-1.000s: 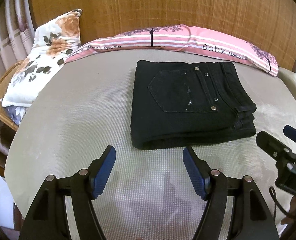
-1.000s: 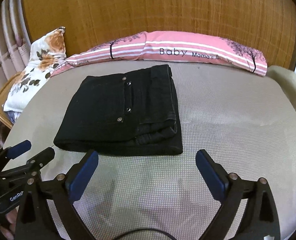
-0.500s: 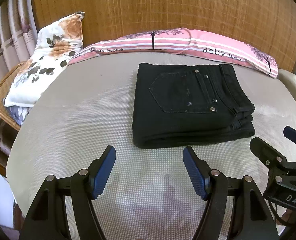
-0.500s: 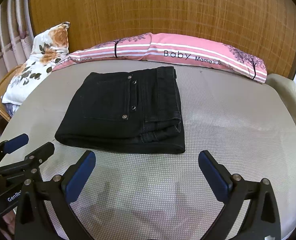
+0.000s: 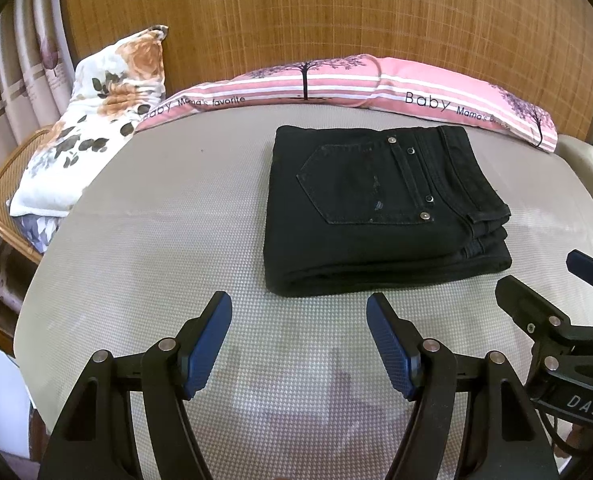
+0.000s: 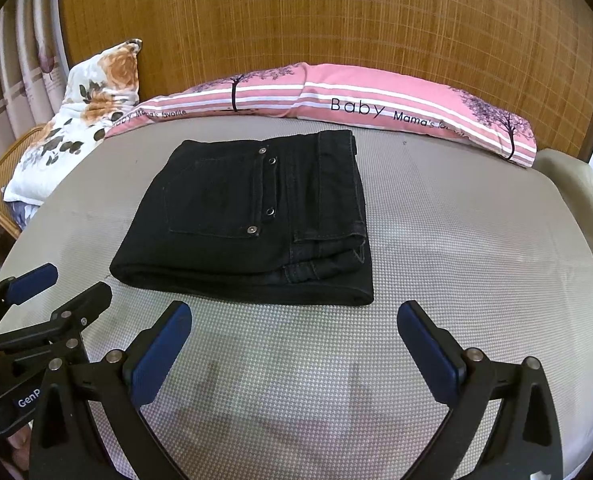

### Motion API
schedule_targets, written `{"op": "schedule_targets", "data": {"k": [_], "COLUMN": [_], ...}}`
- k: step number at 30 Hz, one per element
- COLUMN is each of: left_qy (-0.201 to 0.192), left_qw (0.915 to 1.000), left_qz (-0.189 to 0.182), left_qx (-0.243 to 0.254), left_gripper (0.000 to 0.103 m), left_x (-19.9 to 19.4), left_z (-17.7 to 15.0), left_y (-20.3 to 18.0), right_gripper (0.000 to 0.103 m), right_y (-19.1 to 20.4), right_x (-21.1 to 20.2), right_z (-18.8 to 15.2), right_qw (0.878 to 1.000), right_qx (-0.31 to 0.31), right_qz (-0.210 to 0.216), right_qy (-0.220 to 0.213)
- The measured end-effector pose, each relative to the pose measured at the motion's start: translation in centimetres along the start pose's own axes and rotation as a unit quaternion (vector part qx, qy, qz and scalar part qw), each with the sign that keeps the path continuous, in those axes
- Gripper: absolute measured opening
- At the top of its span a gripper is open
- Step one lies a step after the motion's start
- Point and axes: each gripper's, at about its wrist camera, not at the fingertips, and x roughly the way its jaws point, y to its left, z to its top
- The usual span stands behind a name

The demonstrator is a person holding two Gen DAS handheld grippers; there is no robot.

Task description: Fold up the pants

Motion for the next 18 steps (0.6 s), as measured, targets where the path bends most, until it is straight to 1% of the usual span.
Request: {"op": "schedule_targets", "data": {"k": [9, 18], "left_qy": [-0.011, -0.005], "left_qw": [0.9998, 0.9999], "left_qz": [0.015, 0.006], "left_qx": [0.007, 0.007], "left_gripper": [0.070, 0.070], "left_x": [-0.01, 0.23], "left_z": [0.06, 0.26], "left_y": [0.03, 0.05], "right_gripper": [0.102, 0.102], "right_y": [-0.23, -0.35], "right_x": [0.37, 0.69], "right_z": [-0.14, -0.07], "right_qw": [1.000, 1.000], "right_qx": [0.000, 0.002], "right_qz": [0.002, 0.003], "right_qy": [0.008, 0.014]}}
